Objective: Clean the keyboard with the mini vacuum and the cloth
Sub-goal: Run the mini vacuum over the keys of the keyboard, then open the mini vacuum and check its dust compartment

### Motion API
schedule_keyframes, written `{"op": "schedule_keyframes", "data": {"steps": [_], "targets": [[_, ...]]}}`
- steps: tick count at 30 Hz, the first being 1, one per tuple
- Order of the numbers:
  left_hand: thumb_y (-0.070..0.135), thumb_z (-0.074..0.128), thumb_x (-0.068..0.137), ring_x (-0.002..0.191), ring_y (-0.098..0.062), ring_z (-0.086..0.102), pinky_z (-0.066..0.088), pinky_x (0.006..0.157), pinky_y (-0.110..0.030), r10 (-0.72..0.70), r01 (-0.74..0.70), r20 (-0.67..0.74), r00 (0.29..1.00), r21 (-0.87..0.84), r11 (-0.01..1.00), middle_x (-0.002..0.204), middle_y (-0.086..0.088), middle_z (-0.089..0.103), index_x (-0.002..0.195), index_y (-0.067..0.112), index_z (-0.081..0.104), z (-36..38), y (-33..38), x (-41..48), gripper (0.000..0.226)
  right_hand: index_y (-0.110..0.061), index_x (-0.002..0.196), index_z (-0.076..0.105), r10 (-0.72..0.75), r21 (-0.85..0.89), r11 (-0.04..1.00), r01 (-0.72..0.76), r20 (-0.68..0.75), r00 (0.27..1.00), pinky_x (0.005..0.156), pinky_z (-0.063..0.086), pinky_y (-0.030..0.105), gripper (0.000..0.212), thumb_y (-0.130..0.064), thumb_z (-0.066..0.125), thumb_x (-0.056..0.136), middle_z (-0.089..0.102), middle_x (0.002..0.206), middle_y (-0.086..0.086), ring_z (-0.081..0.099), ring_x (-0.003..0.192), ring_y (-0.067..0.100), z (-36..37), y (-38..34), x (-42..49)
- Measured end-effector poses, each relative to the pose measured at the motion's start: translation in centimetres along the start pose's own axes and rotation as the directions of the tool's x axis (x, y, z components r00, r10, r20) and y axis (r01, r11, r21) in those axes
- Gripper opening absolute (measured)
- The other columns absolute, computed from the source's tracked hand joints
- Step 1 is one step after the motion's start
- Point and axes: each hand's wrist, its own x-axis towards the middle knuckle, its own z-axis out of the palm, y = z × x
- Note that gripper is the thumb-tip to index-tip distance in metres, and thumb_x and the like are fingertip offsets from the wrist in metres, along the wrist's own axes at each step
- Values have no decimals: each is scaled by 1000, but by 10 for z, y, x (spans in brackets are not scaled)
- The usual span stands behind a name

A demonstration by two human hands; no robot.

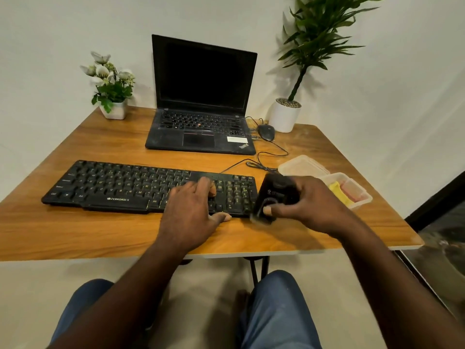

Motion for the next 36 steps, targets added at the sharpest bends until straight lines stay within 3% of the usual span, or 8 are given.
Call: {"op": "schedule_keyframes", "data": {"steps": [3, 10, 13, 16, 21, 26, 31, 36], "targets": [[61, 81, 75, 97, -8, 48, 42, 99, -39, 6, -6, 4, 1000, 0, 1000, 101, 16, 54, 109, 34, 46, -1, 1, 0, 55, -26, 111, 73, 118, 284, 958, -38, -269, 956, 90, 61, 47, 38, -36, 88, 77, 78, 101, -4, 74, 95, 14, 27, 14, 1], [60, 77, 81, 101, -5, 47, 38, 106, -39, 34, -34, 7, 999, 10, 999, 107, 17, 55, 115, 34, 51, -4, 0, -2, 51, -23, 108, 71, 267, 579, 815, -17, -351, 897, 93, 60, 53, 26, -22, 83, 85, 80, 102, -2, 76, 97, 18, 72, 31, 0], [60, 74, 84, 113, -6, 50, 34, 111, -40, 68, -68, -5, 998, 19, 998, 120, 16, 59, 126, 35, 53, -7, -7, -4, 53, -26, 114, 66, 262, 563, 827, 7, -397, 880, 89, 61, 55, 34, -19, 83, 86, 79, 103, 0, 76, 98, 21, 74, 43, -6], [63, 70, 86, 127, -13, 51, 32, 114, -44, 101, -104, 36, 994, 90, 990, 133, 10, 62, 135, 33, 57, -10, -16, -2, 59, -31, 121, 59, 278, 475, 880, -24, -471, 837, 83, 64, 43, 43, -24, 83, 86, 78, 102, -2, 76, 94, 15, 67, 51, -6], [65, 66, 87, 126, -12, 51, 36, 109, -44, 155, -166, 84, 984, 136, 977, 129, 13, 66, 136, 35, 62, -9, -20, 2, 57, -41, 148, 43, 281, 450, 892, -44, -476, 833, 73, 65, 35, 66, -22, 75, 93, 68, 114, -10, 73, 96, 10, 61, 52, -7], [67, 65, 87, 118, -13, 54, 37, 105, -42, 183, -195, 82, 980, 158, 968, 120, 13, 69, 131, 35, 67, -4, -14, 8, 54, -37, 139, 52, 215, 374, 927, -34, -456, 864, 67, 63, 28, 52, -16, 72, 95, 67, 115, -10, 72, 92, 1, 60, 54, -10], [70, 60, 88, 115, -14, 55, 36, 100, -41, 214, -226, 80, 974, 205, 952, 117, 14, 70, 129, 36, 67, 4, -7, 9, 54, -40, 134, 52, 262, 173, 965, -198, -554, 790, 84, 60, 33, 53, -37, 77, 87, 68, 113, -8, 69, 96, 7, 56, 60, -19], [69, 58, 90, 116, -15, 54, 37, 101, -44, 218, -232, 85, 972, 219, 948, 119, 12, 69, 131, 33, 66, 10, -2, 9, 55, -28, 137, 58, 251, 30, 960, -279, -539, 804, 77, 46, 22, 53, -45, 74, 89, 66, 108, -9, 60, 92, 7, 51, 58, -28]]}}
